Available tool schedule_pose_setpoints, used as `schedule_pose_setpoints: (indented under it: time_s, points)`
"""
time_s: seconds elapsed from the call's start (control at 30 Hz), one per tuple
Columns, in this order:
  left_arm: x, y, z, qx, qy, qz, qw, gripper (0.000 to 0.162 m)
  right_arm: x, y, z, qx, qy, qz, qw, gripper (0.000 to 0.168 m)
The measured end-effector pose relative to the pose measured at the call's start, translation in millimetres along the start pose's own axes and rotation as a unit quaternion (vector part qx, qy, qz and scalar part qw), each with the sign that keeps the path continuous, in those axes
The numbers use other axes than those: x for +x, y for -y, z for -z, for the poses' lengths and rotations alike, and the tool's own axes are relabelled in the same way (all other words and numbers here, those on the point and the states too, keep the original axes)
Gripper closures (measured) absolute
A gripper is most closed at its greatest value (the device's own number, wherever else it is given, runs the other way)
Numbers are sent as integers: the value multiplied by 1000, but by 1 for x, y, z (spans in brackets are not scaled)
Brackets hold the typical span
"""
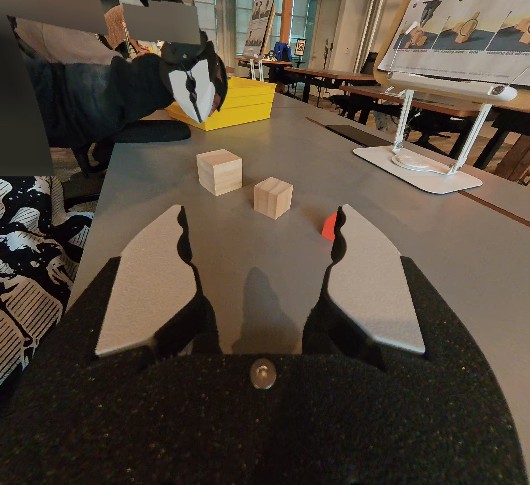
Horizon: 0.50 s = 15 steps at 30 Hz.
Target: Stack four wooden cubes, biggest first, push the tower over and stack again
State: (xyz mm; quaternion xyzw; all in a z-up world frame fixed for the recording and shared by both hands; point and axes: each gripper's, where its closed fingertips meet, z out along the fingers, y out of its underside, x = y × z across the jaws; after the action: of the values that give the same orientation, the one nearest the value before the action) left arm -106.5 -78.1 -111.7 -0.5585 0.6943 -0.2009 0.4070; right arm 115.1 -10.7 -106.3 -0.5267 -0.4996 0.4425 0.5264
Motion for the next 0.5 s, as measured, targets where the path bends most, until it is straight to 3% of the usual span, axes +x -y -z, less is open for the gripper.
schedule_pose_setpoints:
  time_s: [0.07,0.2,0.37,0.5]
  points:
    - [0,3,3,24,10,16,1000,147,0,0,0,0,0,0,1000,71]
    - [-4,0,5,45,40,59,996,111,0,0,0,1,-1,1,1000,72]
    - [-5,-17,-1,27,53,123,991,62,0,0,0,1,-1,2,1000,73]
    - [-1,-30,-11,1,53,170,984,37,0,0,0,2,-1,1,1000,74]
